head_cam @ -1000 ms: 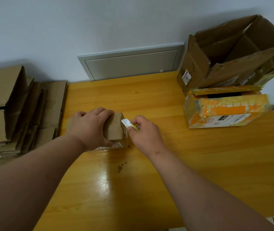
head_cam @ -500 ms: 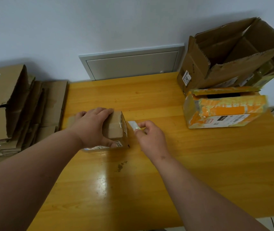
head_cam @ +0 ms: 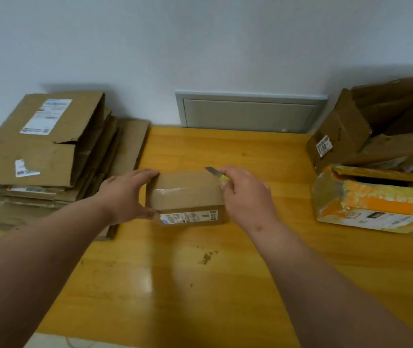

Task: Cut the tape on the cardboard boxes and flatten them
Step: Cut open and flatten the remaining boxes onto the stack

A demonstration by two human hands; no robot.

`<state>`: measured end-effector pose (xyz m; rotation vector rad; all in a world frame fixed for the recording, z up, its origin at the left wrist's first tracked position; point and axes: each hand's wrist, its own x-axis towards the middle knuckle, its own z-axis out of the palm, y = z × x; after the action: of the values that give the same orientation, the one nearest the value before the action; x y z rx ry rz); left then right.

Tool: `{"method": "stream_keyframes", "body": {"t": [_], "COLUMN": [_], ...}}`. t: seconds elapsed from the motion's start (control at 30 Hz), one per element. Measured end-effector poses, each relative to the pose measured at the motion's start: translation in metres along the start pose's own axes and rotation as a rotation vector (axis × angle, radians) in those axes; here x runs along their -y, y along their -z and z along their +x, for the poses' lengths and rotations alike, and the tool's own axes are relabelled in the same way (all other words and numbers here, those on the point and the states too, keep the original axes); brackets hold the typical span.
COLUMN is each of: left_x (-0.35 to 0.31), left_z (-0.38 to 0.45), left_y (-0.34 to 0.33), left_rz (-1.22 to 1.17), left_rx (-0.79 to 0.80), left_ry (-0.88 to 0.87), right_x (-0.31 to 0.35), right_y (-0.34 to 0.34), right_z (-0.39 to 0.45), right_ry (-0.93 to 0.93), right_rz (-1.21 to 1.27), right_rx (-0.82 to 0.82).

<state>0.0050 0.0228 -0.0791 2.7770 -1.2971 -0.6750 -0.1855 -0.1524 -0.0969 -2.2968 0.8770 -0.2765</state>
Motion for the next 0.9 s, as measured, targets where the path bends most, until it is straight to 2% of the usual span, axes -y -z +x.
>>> {"method": "stream_keyframes", "body": {"t": [0.17, 0.37, 0.57, 0.9], "left_x": [0.006, 0.016, 0.02, 0.026], "left_z": [0.006, 0.011, 0.011, 0.011], "left_y": [0.0, -0.01, -0.013, -0.019], "left_rz": [-0.013, -0.013, -0.07, -0.231], "left_rx": [-0.014, -0.025, -0.033, -0.021], "left_ry": [-0.029, -0.063, -0.074, -0.035], "right_x": [0.034, 0.066, 0.081, 0.095], "right_y": [-0.011, -0.029, -0.039, -0.036], "right_z": [0.012, 0.029, 0.038, 0.047], "right_ry": [0.222, 0.384, 0.407, 0.449], "right_rz": [-0.293, -0.461, -0.509, -0.592], "right_rx": [0.076, 0.181, 0.297, 0.39]}}
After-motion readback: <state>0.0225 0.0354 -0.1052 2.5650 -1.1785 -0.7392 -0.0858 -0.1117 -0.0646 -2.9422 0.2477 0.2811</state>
